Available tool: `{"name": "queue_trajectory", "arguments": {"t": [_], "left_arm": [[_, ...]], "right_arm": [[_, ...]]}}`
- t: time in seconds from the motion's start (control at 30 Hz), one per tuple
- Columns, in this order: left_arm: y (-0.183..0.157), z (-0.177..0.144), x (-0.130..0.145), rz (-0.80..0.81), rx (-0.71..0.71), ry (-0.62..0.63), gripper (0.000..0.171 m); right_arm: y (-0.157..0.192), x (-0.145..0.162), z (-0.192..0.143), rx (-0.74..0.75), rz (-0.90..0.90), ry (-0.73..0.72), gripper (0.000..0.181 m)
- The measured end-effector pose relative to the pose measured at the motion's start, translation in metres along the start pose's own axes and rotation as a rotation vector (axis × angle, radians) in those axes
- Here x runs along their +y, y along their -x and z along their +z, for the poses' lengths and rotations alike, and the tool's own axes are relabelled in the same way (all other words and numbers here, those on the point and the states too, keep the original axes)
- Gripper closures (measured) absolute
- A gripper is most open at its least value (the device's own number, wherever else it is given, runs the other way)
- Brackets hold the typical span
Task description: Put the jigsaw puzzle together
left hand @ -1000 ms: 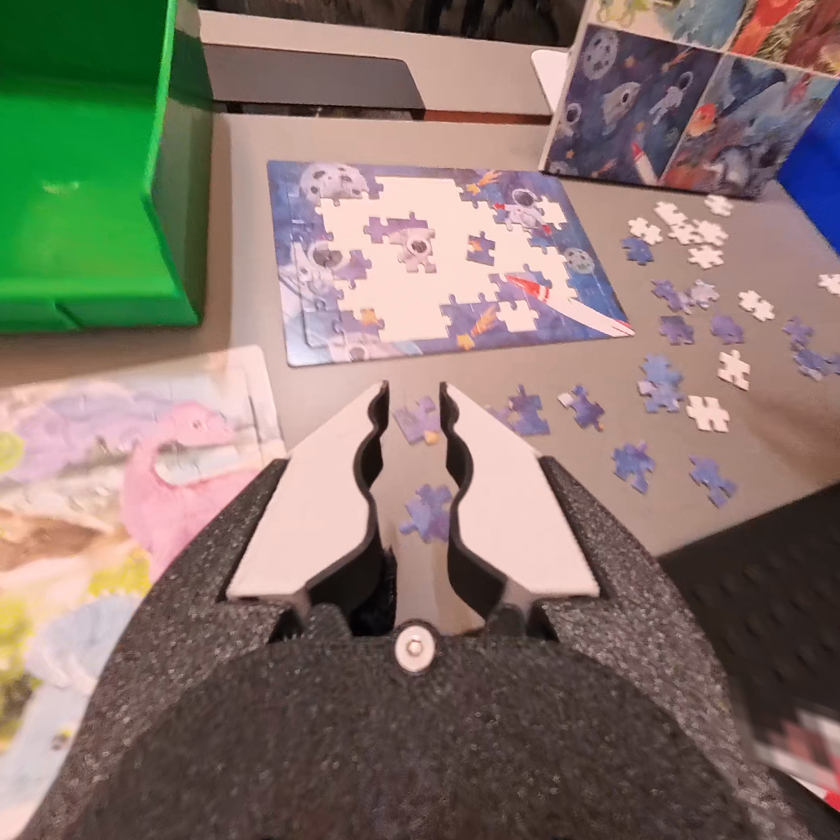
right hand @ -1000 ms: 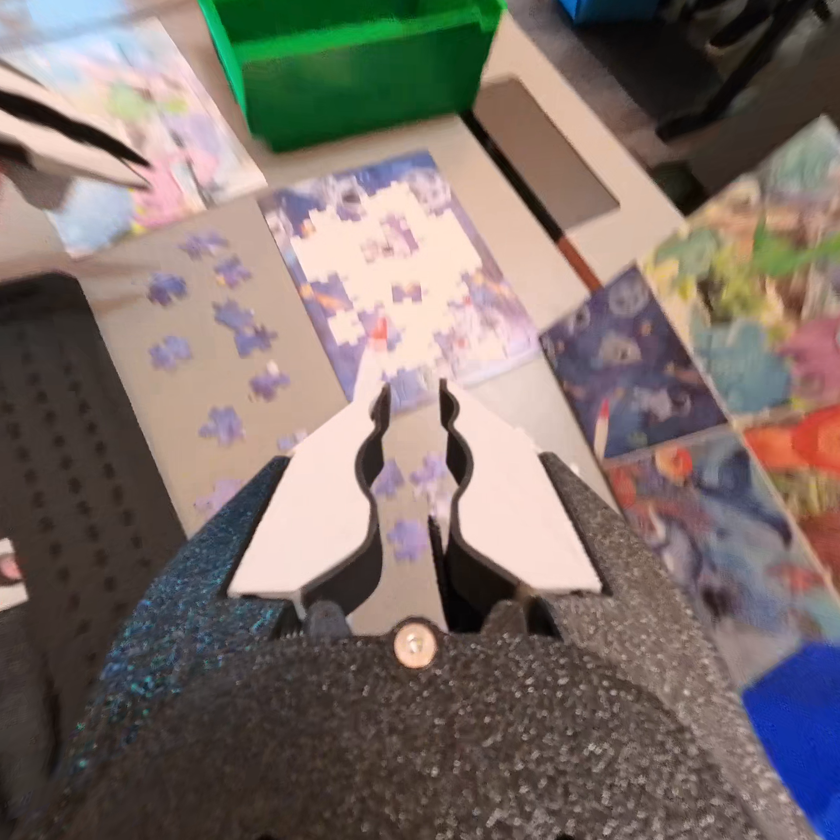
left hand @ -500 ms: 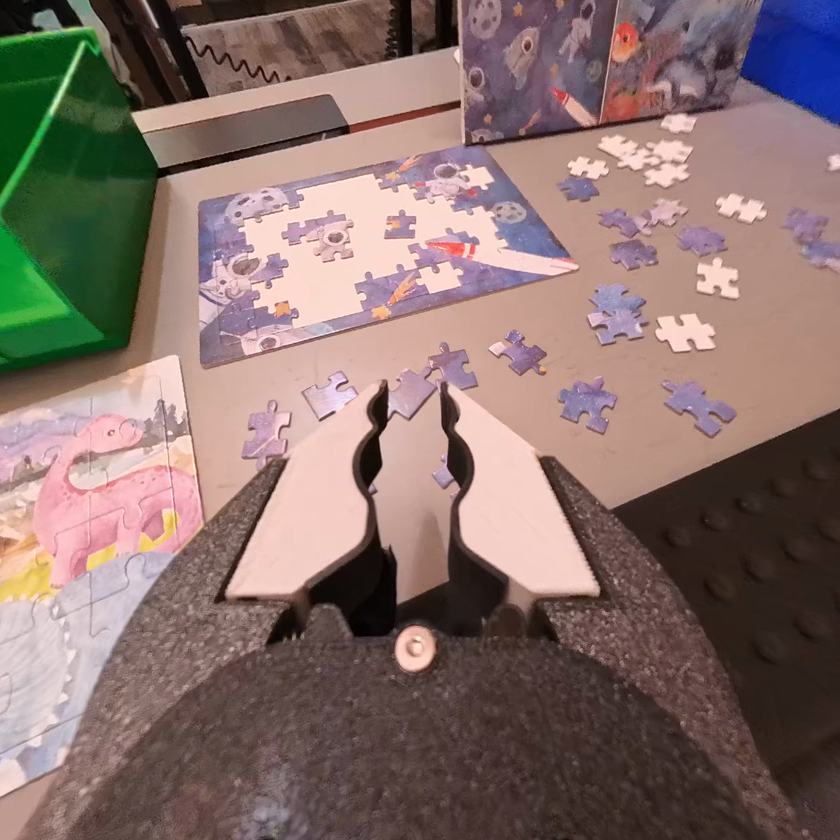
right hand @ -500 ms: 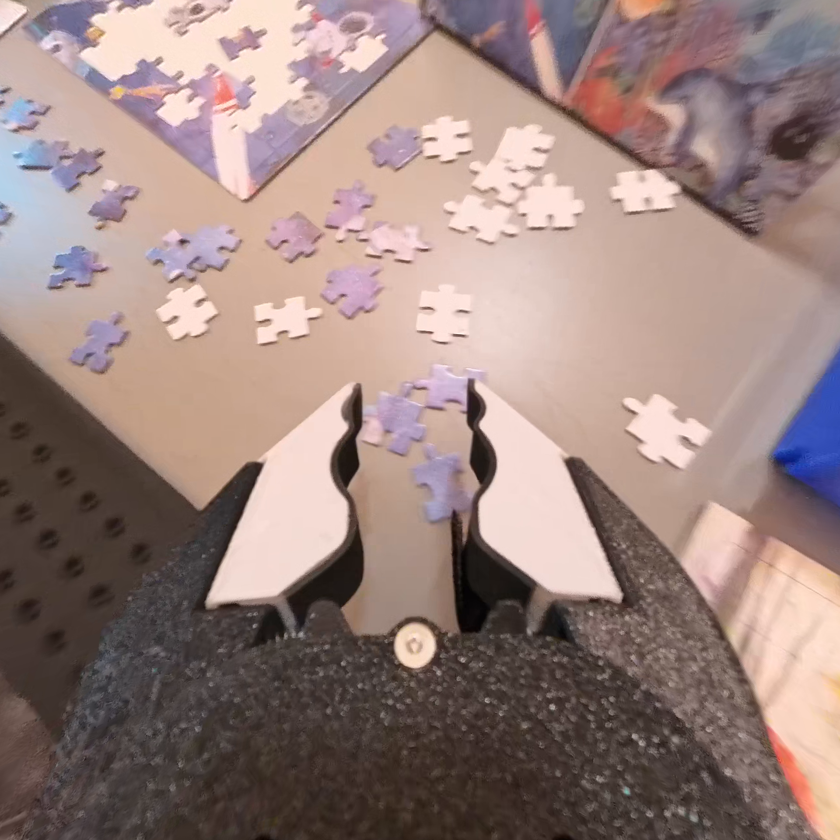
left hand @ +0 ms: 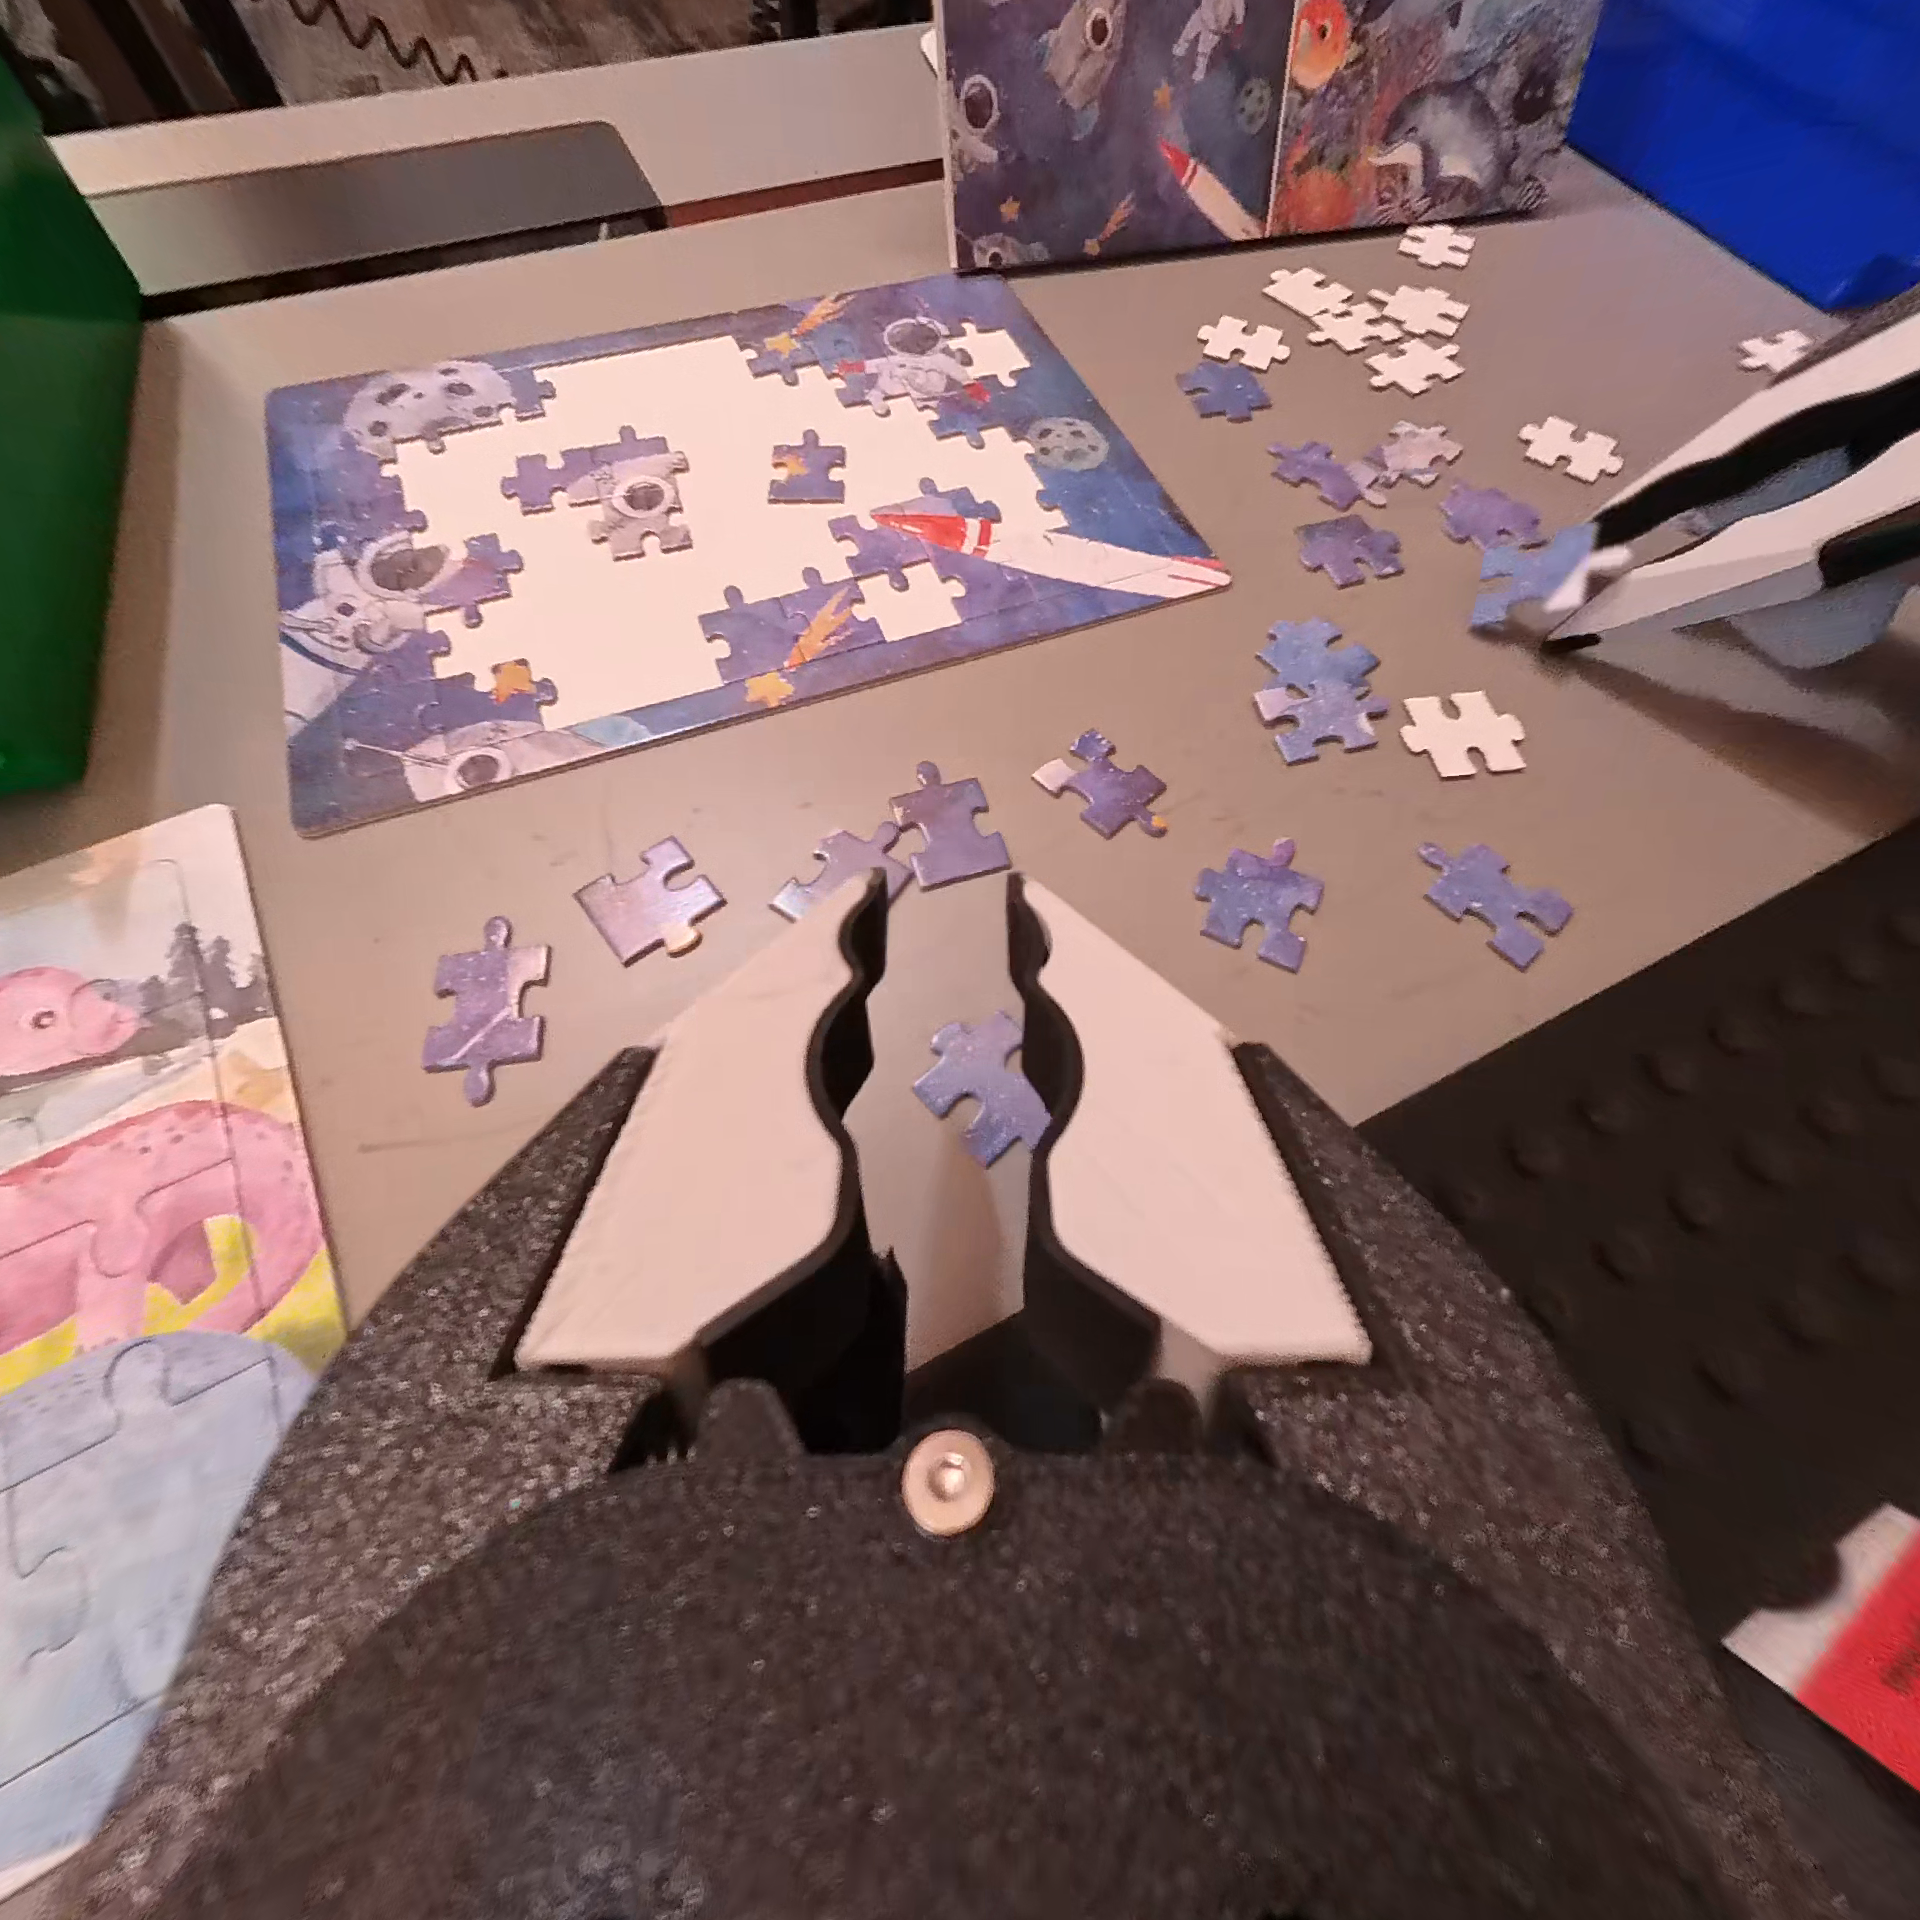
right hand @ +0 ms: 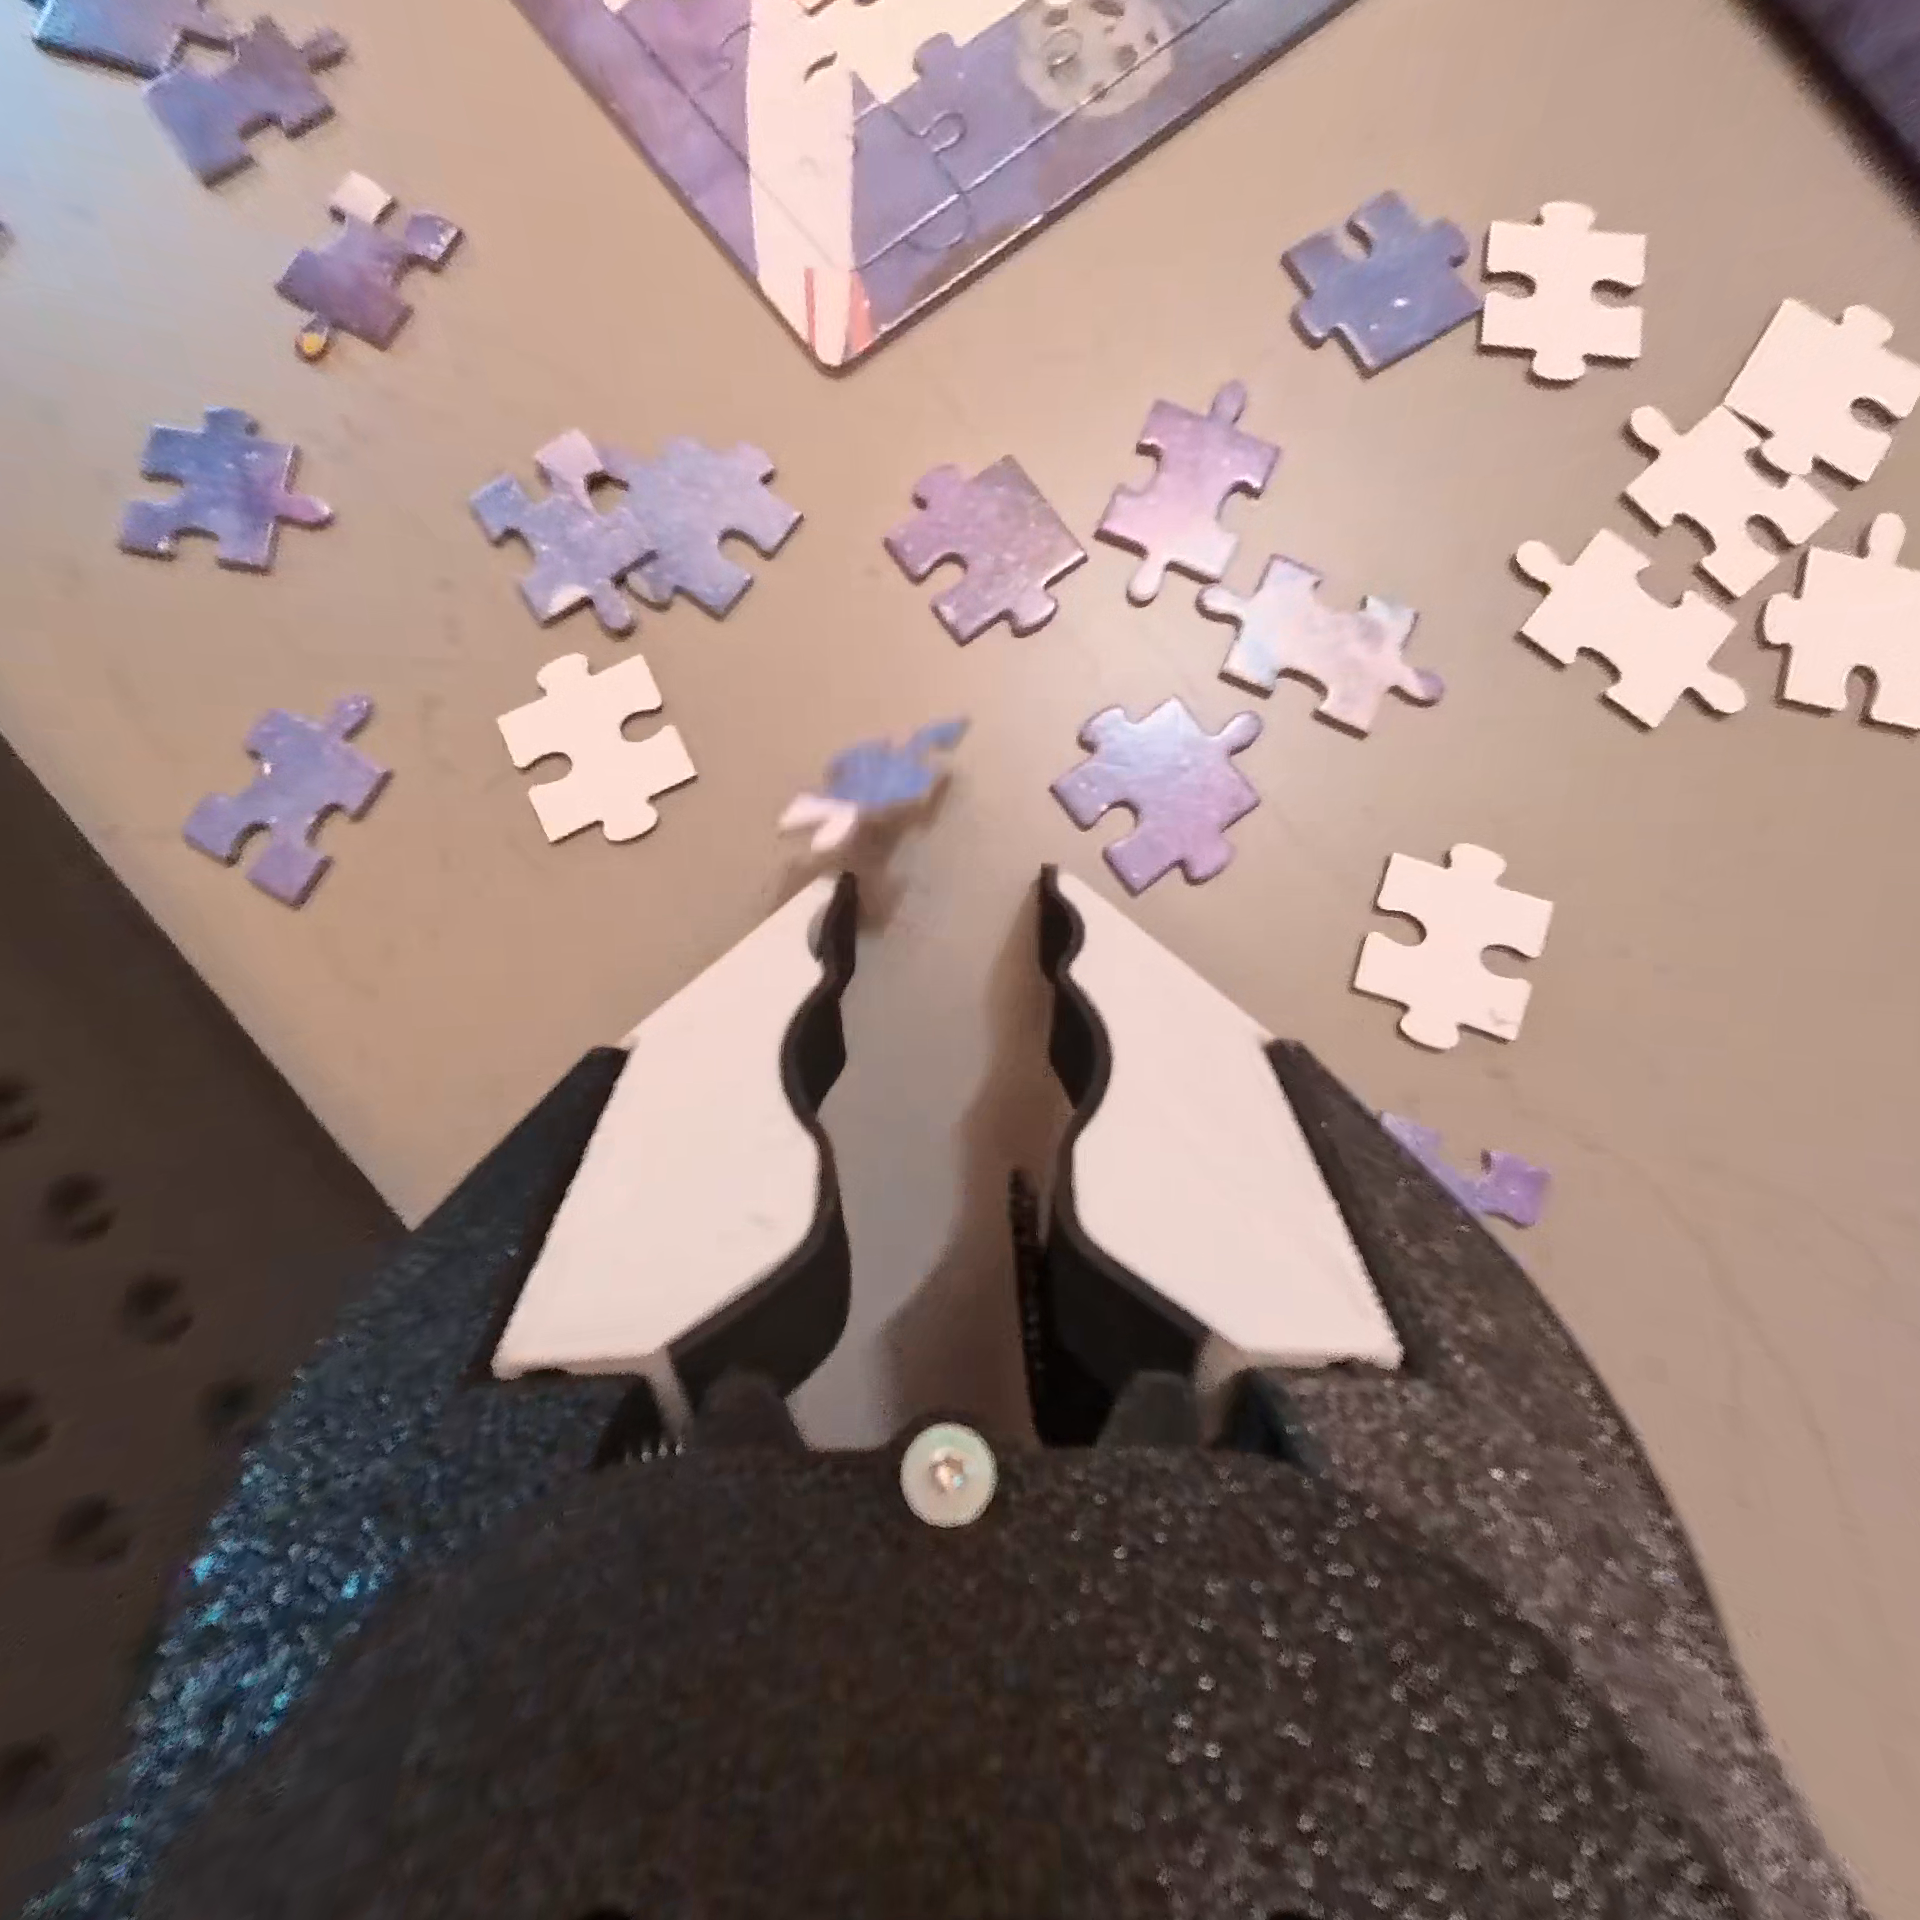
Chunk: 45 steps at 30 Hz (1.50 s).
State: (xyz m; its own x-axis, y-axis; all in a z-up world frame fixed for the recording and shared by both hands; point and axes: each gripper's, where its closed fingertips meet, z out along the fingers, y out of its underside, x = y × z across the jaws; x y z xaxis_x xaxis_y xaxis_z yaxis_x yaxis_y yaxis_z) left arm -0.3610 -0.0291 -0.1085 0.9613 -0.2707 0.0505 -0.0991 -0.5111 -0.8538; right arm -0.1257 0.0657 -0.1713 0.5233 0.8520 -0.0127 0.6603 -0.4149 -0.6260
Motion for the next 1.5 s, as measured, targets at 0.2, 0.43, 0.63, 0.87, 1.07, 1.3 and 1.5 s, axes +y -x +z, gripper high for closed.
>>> {"name": "queue_trajectory", "arguments": {"t": [0.2,0.43,0.63,0.87,1.07,1.3,1.5], "left_arm": [[-0.02,0.008,-0.017,-0.08,0.134,-0.033,0.149],[-0.038,0.01,-0.027,-0.057,0.193,-0.118,0.149],[-0.039,0.01,-0.026,0.002,0.145,-0.131,0.149],[-0.049,0.015,-0.02,0.132,0.097,-0.091,0.149],[-0.053,0.019,-0.015,0.162,0.108,-0.06,0.149],[-0.064,0.01,-0.024,0.172,0.171,-0.113,0.149],[-0.14,-0.02,-0.061,0.076,0.561,-0.282,0.142]], "right_arm": [[0.016,0.001,0.0,-0.077,-0.08,0.014,0.176],[0.012,-0.014,-0.01,-0.022,-0.139,-0.115,0.155],[0.052,-0.014,-0.002,-0.19,-0.156,-0.101,0.147],[0.065,-0.019,0.016,-0.194,-0.227,-0.068,0.138],[0.058,-0.021,0.018,-0.22,-0.192,-0.068,0.15],[0.07,-0.053,-0.022,-0.503,0.041,-0.26,0.15],[0.094,-0.114,-0.146,-1.425,0.495,-0.642,0.151]]}}
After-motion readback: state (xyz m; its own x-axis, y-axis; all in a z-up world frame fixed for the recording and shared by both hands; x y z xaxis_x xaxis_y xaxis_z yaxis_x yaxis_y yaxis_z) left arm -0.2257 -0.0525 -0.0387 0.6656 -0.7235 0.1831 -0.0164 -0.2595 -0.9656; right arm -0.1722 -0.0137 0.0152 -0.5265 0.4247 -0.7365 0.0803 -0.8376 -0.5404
